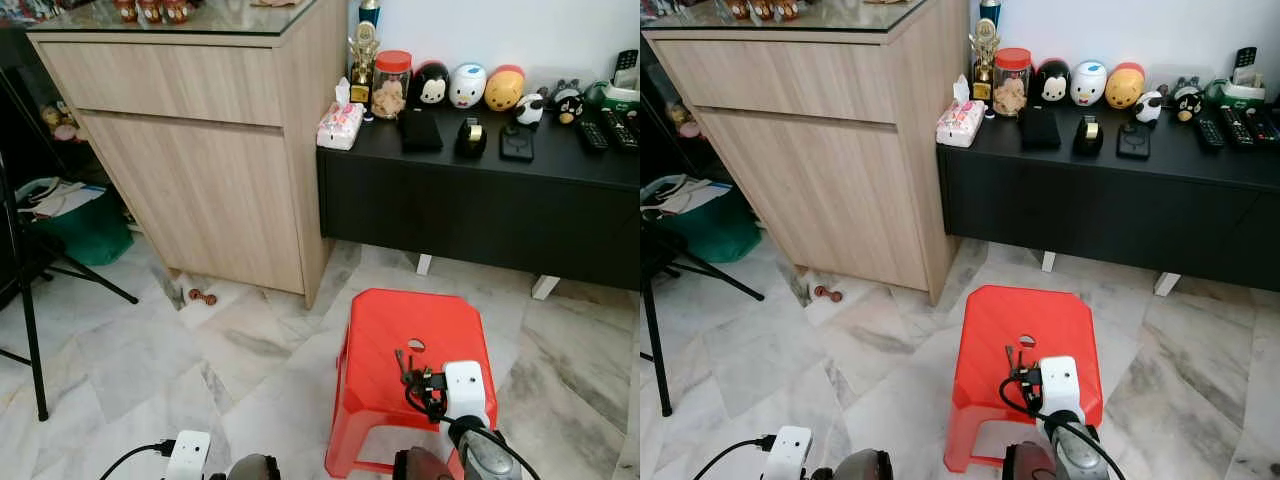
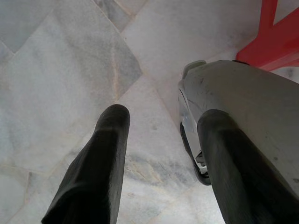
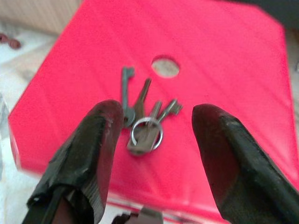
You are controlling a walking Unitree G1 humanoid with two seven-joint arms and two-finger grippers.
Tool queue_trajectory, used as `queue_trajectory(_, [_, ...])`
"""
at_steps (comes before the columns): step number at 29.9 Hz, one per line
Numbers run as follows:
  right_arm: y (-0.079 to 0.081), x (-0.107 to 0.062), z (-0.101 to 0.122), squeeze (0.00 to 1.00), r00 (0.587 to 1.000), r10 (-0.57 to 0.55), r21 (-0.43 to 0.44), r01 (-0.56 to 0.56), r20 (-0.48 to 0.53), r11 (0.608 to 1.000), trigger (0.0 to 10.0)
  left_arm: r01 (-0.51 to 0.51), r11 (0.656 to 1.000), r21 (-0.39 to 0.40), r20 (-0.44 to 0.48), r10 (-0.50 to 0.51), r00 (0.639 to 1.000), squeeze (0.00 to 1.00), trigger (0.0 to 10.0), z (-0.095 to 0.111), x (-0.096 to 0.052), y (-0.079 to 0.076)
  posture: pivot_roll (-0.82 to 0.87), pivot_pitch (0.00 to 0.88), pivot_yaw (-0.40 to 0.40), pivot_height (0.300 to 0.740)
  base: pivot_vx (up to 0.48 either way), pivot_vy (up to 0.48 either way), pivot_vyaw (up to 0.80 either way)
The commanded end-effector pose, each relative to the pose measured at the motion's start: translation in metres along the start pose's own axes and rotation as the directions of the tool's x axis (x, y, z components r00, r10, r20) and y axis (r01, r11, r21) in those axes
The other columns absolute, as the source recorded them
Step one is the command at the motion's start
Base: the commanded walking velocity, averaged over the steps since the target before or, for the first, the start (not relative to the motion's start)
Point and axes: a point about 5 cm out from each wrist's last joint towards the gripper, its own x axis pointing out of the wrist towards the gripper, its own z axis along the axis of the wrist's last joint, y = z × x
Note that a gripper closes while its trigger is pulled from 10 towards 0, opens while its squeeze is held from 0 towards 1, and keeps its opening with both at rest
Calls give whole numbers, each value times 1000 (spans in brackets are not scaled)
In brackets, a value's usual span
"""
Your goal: Hang keys on a hook
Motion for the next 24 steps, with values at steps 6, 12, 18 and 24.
queue_trajectory(6, [2, -1, -8, 0, 998, 27, -24, -28, -57, 999, 10000, -2, 1000, -5, -18, 2, 1000, 0, 10000, -5, -1, 1, 9, 73, 35, 623, 59, 0, 0])
queue_trajectory(12, [3, -1, -8, 0, 998, 29, -12, -29, -54, 999, 10000, -3, 1000, -12, -15, 3, 1000, 0, 10000, -5, -1, 0, 9, 75, 36, 623, 361, 0, 0])
queue_trajectory(18, [4, 0, -2, 0, 1000, 29, 7, -29, 5, 1000, 10000, -3, 1000, -12, -12, 3, 1000, 0, 10000, -6, -1, 0, 7, 78, 36, 623, 302, 0, 0])
queue_trajectory(24, [8, -1, -5, 0, 998, 59, -1, -59, -11, 998, 10000, -5, 1000, -14, -7, 5, 1000, 0, 10000, -5, -1, 0, 9, 82, 36, 623, 0, 0, 0])
